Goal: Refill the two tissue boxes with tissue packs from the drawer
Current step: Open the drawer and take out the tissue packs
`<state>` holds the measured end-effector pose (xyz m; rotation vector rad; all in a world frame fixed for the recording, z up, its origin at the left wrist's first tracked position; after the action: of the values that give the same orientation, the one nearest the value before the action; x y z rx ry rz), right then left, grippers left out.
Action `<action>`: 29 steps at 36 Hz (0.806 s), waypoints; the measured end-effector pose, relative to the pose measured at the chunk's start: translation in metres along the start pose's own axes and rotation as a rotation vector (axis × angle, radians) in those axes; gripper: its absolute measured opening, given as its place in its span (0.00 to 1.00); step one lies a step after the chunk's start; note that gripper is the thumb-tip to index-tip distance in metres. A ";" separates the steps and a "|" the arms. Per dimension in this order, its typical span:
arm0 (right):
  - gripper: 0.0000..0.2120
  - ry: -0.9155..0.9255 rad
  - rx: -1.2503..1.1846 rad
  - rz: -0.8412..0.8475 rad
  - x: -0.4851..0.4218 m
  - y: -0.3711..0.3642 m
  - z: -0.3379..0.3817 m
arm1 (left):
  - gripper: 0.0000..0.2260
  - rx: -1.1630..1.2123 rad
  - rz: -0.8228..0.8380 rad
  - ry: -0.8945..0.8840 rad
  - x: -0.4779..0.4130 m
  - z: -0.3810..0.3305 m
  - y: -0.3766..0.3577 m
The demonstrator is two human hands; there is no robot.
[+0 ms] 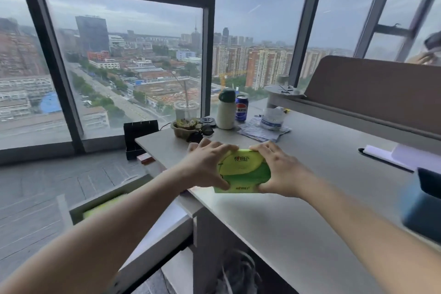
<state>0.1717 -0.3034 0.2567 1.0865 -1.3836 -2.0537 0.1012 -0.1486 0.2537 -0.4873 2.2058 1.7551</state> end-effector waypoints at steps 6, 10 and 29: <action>0.46 -0.196 0.010 0.044 0.049 0.022 -0.069 | 0.41 0.179 0.119 -0.088 -0.025 -0.065 -0.041; 0.46 -0.215 -0.016 0.081 0.053 0.016 -0.077 | 0.40 0.198 0.139 -0.067 -0.029 -0.064 -0.054; 0.38 -0.181 0.139 -0.026 0.051 0.017 -0.078 | 0.42 0.452 0.180 -0.016 -0.038 -0.054 -0.080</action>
<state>0.2022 -0.3909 0.2382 0.9978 -1.6301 -2.1458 0.1698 -0.2142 0.2112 -0.1729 2.5946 1.2606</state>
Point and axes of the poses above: each hand's wrist, its own x-axis away from the middle knuckle, its own y-axis out of the back of the hand, z = x × y, the point moved 7 cm from there along -x, towards the middle knuckle, and after that the axes turned 12 degrees about -z, right-handed, at the moved point
